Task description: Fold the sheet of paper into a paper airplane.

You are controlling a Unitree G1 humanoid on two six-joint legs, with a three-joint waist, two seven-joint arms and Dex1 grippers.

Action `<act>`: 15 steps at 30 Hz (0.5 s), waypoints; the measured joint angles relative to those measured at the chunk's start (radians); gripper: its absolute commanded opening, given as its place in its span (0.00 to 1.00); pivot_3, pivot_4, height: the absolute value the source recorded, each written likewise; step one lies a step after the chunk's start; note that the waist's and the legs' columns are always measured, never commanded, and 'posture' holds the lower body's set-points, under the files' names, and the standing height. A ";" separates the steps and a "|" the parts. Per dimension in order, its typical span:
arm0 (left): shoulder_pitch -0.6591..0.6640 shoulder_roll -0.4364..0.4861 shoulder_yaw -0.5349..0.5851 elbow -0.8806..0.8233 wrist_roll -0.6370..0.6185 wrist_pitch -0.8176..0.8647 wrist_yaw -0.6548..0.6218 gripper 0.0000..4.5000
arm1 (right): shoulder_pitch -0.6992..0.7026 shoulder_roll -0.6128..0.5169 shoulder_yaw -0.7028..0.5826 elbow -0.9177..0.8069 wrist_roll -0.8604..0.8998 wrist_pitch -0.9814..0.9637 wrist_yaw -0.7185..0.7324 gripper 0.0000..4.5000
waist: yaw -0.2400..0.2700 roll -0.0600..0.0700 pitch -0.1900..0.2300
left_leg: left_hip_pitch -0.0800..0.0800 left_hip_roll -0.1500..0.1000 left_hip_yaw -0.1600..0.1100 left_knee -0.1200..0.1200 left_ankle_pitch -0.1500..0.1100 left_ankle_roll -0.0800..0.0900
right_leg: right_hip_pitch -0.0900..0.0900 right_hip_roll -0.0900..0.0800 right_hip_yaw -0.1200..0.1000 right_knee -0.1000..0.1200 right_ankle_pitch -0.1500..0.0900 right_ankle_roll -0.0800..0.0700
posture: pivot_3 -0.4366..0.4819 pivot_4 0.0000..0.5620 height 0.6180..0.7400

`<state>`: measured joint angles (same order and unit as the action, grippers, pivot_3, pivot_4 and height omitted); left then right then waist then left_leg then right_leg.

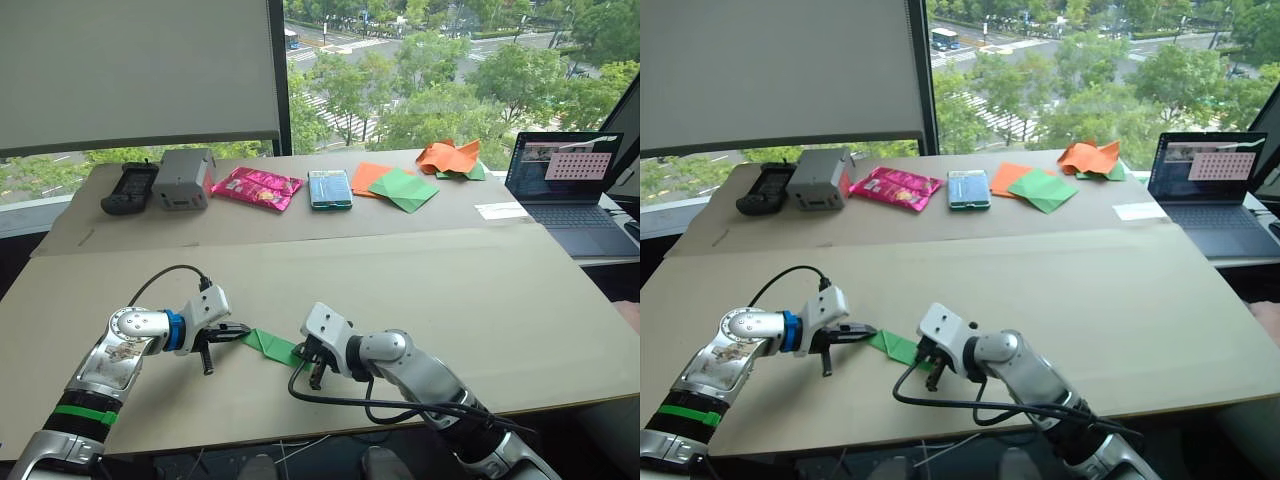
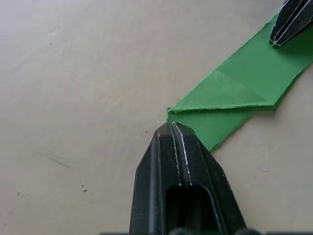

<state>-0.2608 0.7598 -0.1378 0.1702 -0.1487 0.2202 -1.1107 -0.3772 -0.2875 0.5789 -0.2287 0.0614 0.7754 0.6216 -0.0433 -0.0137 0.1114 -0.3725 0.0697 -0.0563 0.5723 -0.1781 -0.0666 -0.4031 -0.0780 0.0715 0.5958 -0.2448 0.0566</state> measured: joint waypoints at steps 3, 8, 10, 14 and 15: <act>-0.004 -0.002 0.011 0.000 -0.003 0.003 0.003 0.00 | 0.000 0.000 -0.001 0.000 0.000 -0.001 0.000 0.01 | 0.000 0.000 0.000 | 0.000 0.000 0.000 0.000 0.000 0.000 | 0.000 0.000 0.000 0.000 0.000 0.000 | 0.48 0.27 0.82; 0.016 -0.019 0.065 -0.037 -0.078 0.111 0.013 0.00 | 0.006 0.005 -0.017 -0.012 0.002 -0.016 0.001 0.01 | 0.000 -0.003 0.005 | -0.002 0.000 0.000 0.000 0.000 0.000 | -0.002 0.000 0.000 0.000 0.000 0.000 | 0.48 0.27 0.82; 0.036 -0.019 0.093 -0.060 -0.112 0.156 0.016 0.00 | 0.011 0.003 -0.032 -0.018 0.003 -0.025 0.002 0.01 | 0.000 -0.004 0.007 | -0.004 0.000 0.000 0.000 0.000 0.000 | -0.003 0.000 0.000 -0.001 0.000 0.000 | 0.48 0.27 0.82; 0.136 0.028 0.186 -0.175 -0.213 0.258 -0.001 0.00 | 0.025 -0.017 -0.121 -0.106 0.034 -0.020 0.001 0.01 | 0.000 -0.007 0.012 | -0.017 0.000 0.000 0.000 0.000 0.001 | -0.014 0.001 0.000 0.000 0.001 0.000 | 0.48 0.27 0.82; 0.163 0.041 0.214 -0.204 -0.235 0.278 -0.005 0.00 | 0.026 -0.018 -0.155 -0.147 0.046 -0.008 0.001 0.01 | 0.000 -0.007 0.012 | -0.018 0.000 0.000 0.000 0.004 0.006 | -0.016 0.001 0.000 0.001 0.001 0.000 | 0.48 0.27 0.82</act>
<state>-0.0980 0.8008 0.0765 -0.0337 -0.3837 0.4987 -1.1152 -0.3510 -0.3051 0.4240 -0.3759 0.1072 0.7670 0.6227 -0.0435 -0.0205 0.1231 -0.3902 0.0699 -0.0562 0.5722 -0.1742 -0.0604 -0.4187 -0.0772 0.0717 0.5972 -0.2437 0.0568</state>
